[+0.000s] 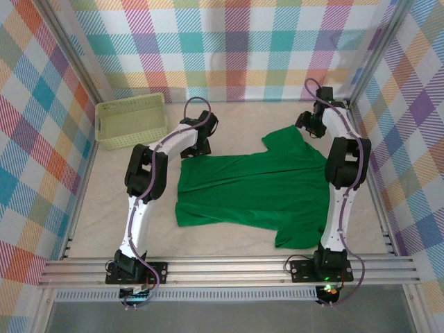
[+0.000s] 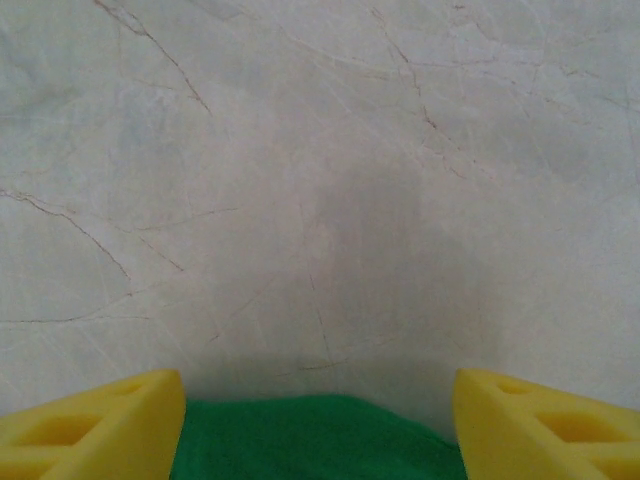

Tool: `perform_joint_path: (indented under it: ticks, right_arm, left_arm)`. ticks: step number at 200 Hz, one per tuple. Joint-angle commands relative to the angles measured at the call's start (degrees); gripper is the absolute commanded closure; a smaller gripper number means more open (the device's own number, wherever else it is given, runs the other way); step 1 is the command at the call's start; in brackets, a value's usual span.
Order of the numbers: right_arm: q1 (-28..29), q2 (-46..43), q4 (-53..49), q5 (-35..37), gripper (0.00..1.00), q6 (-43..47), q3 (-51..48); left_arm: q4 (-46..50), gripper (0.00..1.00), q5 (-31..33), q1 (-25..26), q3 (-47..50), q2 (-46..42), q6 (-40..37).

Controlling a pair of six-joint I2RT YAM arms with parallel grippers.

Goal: Fold the inside-out t-shirt

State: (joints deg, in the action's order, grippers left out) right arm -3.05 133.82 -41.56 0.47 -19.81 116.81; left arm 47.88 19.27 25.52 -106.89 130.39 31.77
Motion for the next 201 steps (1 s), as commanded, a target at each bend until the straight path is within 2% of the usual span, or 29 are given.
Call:
perform_joint_path:
  ticks: [1, 30, 75, 129, 184, 201]
  right_arm:
    - [1.0, 3.04, -1.39, 1.14, 0.33, 2.2, 4.89]
    - [2.29, 7.89, -3.31, 3.48, 0.3, 3.8, 11.61]
    - [4.54, 15.53, -10.29, 3.63, 0.31, 6.5, 24.45]
    - [5.16, 21.06, -20.86, 5.54, 0.32, 4.96, 33.21]
    - [5.07, 21.66, -22.87, 6.67, 0.47, 5.47, 33.48]
    - [5.06, 21.57, -22.93, 6.62, 0.55, 5.86, 33.26]
  left_arm:
    - [0.35, 0.32, -0.71, 0.14, 1.97, 1.17, -0.04]
    - [-0.81, 0.4, -1.25, 0.01, 4.76, 0.42, 0.28]
    - [-2.73, 0.53, -1.96, 0.06, 8.36, -1.38, 0.29]
    - [-4.28, 0.69, -3.1, 0.01, 11.07, -3.71, 0.49]
    - [-5.39, 0.8, -3.62, -0.01, 13.26, -6.54, 0.56]
    - [-5.6, 0.82, -3.38, -0.09, 14.04, -7.53, 0.43]
